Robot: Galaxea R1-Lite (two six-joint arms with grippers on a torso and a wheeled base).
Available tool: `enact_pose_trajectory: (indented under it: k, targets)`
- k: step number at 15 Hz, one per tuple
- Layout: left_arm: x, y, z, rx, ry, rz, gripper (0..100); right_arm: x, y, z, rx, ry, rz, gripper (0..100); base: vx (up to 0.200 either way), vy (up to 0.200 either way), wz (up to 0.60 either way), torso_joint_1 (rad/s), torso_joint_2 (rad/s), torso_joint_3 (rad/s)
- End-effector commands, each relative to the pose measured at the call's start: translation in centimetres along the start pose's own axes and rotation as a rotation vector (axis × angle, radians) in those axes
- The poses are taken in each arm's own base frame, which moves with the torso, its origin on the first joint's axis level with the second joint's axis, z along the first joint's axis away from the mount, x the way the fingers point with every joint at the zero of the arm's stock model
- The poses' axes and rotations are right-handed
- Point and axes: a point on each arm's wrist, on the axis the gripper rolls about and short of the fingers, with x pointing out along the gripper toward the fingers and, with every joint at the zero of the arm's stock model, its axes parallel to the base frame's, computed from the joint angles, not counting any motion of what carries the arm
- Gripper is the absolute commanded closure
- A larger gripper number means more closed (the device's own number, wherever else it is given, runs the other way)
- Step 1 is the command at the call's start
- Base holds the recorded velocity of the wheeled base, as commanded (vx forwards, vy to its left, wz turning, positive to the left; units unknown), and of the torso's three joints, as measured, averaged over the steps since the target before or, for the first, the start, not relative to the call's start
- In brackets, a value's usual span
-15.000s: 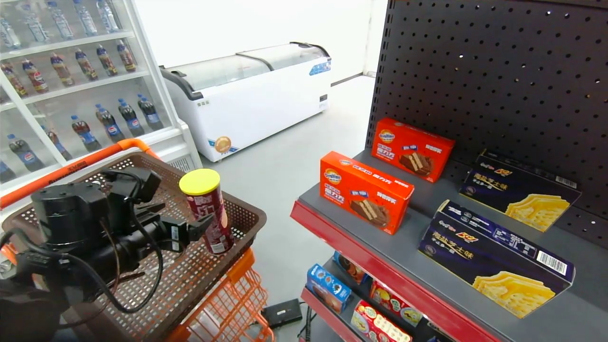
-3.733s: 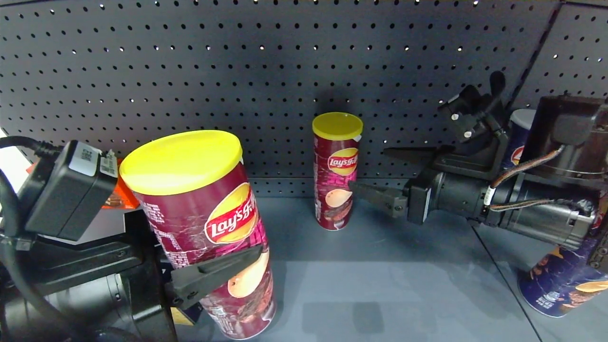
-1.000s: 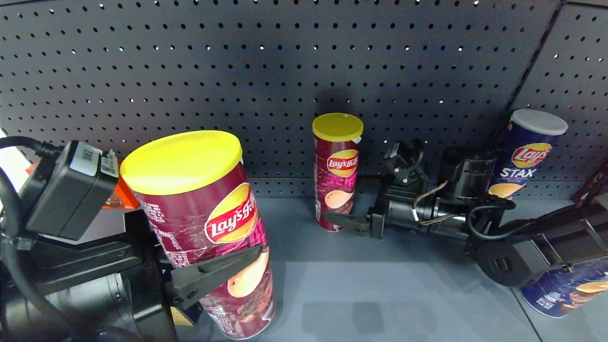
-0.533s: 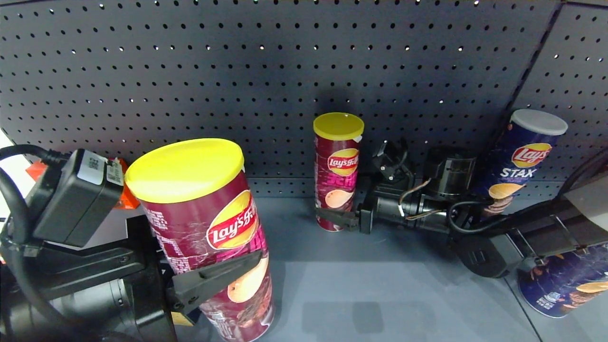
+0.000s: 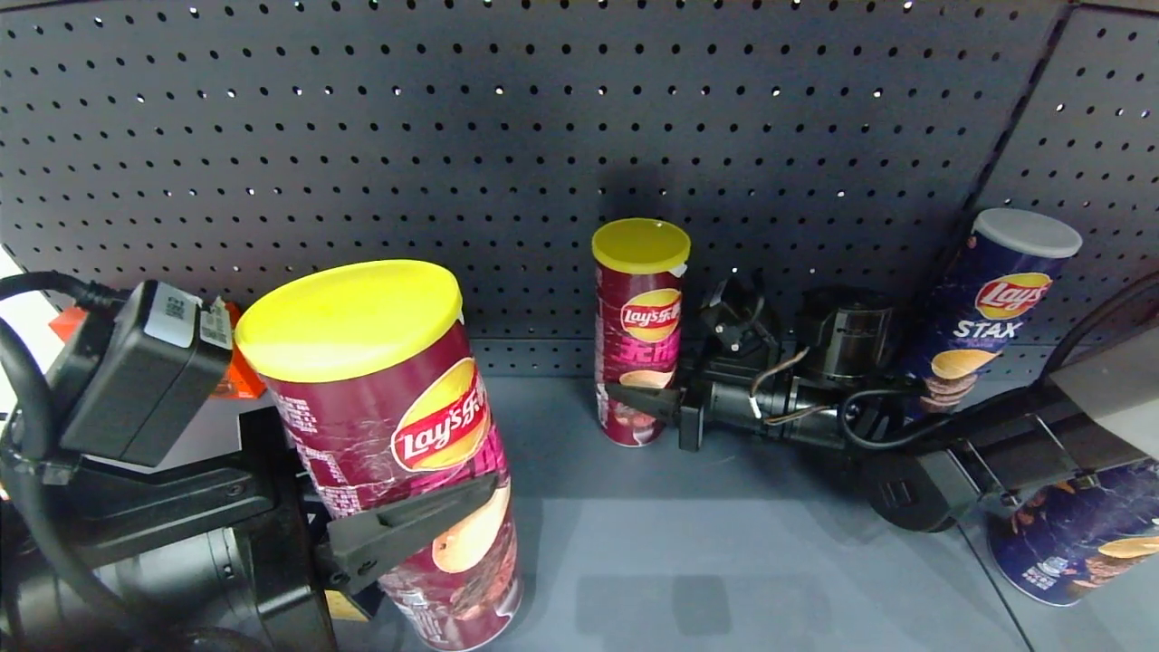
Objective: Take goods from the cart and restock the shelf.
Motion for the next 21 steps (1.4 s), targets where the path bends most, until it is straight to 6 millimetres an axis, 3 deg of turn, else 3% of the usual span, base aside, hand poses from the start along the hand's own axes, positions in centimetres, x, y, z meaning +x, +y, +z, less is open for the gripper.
enact_pose_trajectory:
  k: [1,6,10,13,16,21]
  targets:
    - [0.0,0.0,0.1,0.001,-0.003,0.0,100,-0.3,0.2,0.3,-0.003,-0.004,-0.001,100,0.0,0.0,0.0,0.0,0.0,0.0]
    - [-0.1,0.0,0.2,0.005,-0.01,0.0,100,-3.3,1.9,2.6,-0.014,-0.016,-0.027,100,0.0,0.0,0.0,0.0,0.0,0.0]
    - [-0.1,-0.2,0.3,0.012,-0.017,-0.022,100,-7.6,5.6,4.2,-0.015,-0.014,-0.067,100,0.0,0.0,0.0,0.0,0.0,0.0]
    - [0.0,-0.2,1.0,0.021,-0.041,-0.03,100,-9.7,8.3,4.7,-0.008,-0.015,-0.064,100,0.0,0.0,0.0,0.0,0.0,0.0]
    - [0.5,0.0,1.8,0.025,-0.057,-0.03,100,-10.6,10.5,4.1,0.003,-0.001,-0.013,100,0.0,0.0,0.0,0.0,0.0,0.0]
    - [1.2,0.2,1.5,0.02,-0.035,-0.024,100,-11.5,12.0,1.6,0.019,0.025,0.014,100,0.0,0.0,0.0,0.0,0.0,0.0]
